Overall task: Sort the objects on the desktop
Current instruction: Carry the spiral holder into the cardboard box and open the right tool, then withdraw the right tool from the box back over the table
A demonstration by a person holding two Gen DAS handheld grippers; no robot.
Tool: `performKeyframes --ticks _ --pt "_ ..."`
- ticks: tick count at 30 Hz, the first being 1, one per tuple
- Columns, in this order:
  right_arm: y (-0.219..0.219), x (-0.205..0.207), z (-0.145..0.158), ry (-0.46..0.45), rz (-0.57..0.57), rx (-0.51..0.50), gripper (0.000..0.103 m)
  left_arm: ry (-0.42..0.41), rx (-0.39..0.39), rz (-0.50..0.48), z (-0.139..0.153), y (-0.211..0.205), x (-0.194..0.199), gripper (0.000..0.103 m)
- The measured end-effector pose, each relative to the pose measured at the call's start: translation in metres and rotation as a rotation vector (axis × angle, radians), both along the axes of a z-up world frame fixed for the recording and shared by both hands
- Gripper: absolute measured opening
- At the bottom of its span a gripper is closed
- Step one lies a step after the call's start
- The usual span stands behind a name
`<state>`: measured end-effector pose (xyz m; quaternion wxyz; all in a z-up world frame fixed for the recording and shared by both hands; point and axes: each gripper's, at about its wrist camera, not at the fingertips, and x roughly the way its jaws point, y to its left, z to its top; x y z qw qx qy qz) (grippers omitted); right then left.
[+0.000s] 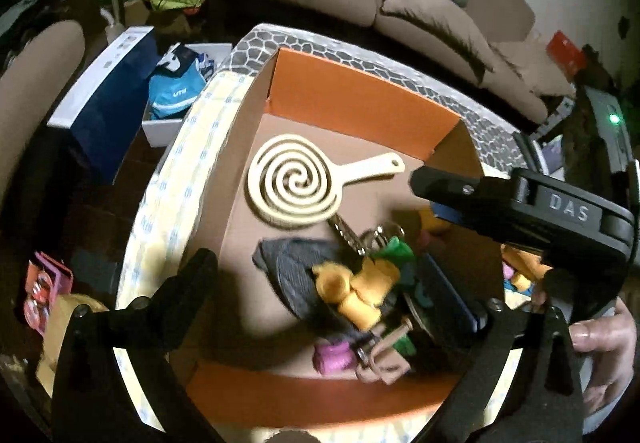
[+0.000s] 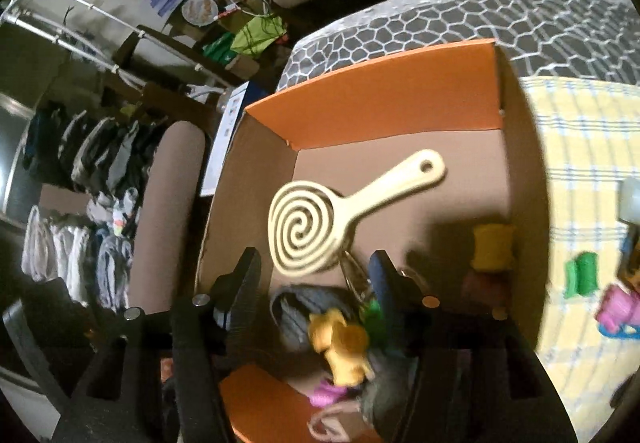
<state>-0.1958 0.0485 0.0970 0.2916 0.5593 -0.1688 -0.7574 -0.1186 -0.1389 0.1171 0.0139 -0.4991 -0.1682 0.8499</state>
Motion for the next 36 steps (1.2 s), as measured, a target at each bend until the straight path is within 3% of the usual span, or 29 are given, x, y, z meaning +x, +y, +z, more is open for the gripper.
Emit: performKeyframes --ticks 8,22,36 --pt "0.014 0.046 0.023 0.067 0.034 0.108 0.064 -0.010 -0.073 -0.047 0.007 0.021 0.044 0.102" --pt "0.051 0.119 0.048 0.186 0.060 0.303 0.074 0.047 -0.098 -0.053 0.048 0.038 0.089 0.102" --pt "0.088 0.172 0.055 0.245 0.037 0.387 0.079 0.059 -0.136 -0.126 0.047 0.085 0.119 0.102"
